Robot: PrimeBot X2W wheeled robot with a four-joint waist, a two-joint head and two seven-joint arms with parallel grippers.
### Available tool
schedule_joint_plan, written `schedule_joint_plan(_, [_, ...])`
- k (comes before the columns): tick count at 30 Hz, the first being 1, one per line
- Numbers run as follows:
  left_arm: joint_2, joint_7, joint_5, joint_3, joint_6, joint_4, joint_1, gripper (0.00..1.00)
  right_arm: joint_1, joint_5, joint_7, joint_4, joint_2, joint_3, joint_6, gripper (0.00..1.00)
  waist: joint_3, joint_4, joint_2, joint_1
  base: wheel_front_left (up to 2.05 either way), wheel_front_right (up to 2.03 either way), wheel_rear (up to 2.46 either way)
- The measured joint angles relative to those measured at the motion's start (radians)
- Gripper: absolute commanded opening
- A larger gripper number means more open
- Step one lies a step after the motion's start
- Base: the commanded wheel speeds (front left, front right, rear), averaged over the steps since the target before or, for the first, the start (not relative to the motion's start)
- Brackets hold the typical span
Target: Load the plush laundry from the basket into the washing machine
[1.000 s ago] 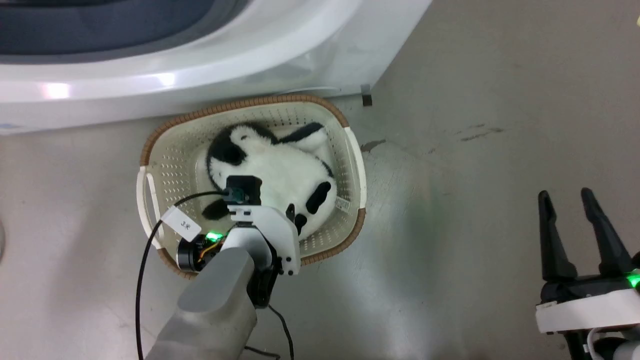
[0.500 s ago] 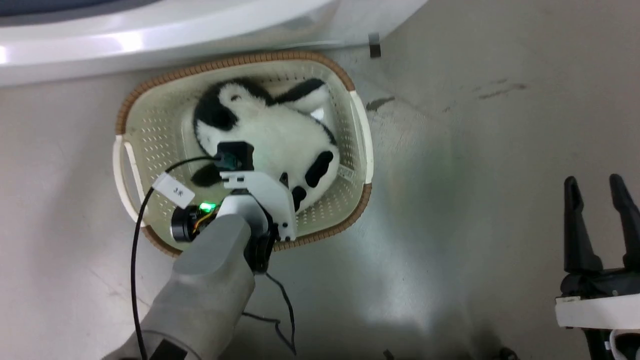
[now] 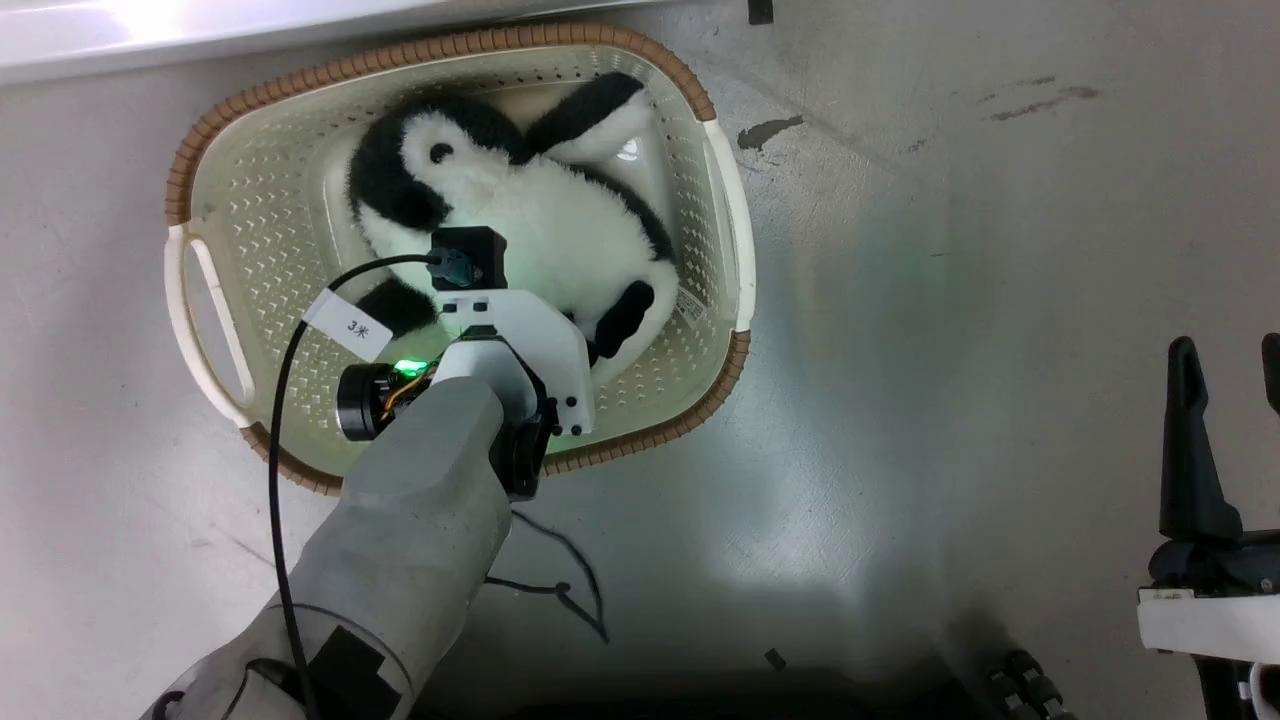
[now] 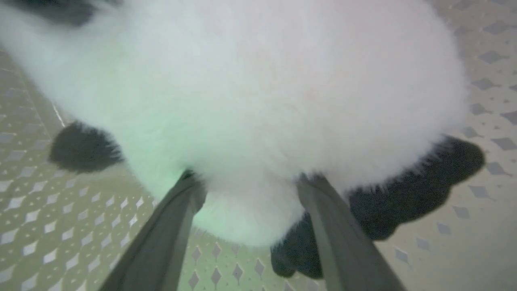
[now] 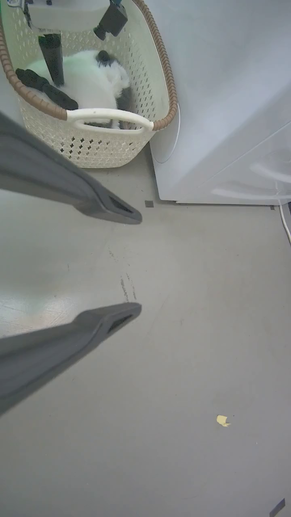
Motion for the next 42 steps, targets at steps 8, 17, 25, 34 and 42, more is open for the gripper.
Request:
schedule_joint_plan(8, [0.000,-0.017,-0.030,-0.030,0.013,0.011,-0.003,0.00,0.000,0.000,-0.005,-0.007,0.000,0.000,0.000,1.00,0.002,-0.005,0.0000,-0.0001,0.00,0.00,0.00])
schedule_joint_plan(17, [0.000,-0.074,-0.077,-0.056,0.000,0.010,-0.002,0.00,0.000,0.001,-0.009,-0.005,-0.001,0.002,0.000,1.00,-0.012,-0.002,0.0000,0.0000,0.00,0.00,0.00])
schedule_joint_plan(25, [0.001,-0.092,-0.133,-0.075,-0.038,-0.009,0.012,0.00,-0.005,0.002,-0.009,0.011,-0.015,0.023,0.000,1.00,-0.058,0.019,0.0000,0.0000,0.00,0.00,0.00])
schedule_joint_plan(34, [0.002,-0.141,-0.162,-0.101,-0.095,-0.006,0.075,0.00,-0.028,0.002,-0.010,0.064,-0.029,0.075,0.000,1.00,-0.181,0.052,0.0000,0.0000,0.00,0.00,0.00])
schedule_joint_plan(42, [0.002,-0.224,-0.186,-0.106,-0.138,-0.014,0.170,0.00,-0.028,-0.001,-0.007,0.118,-0.031,0.109,0.000,1.00,-0.331,0.082,0.0000,-0.0001,0.00,0.00,0.00])
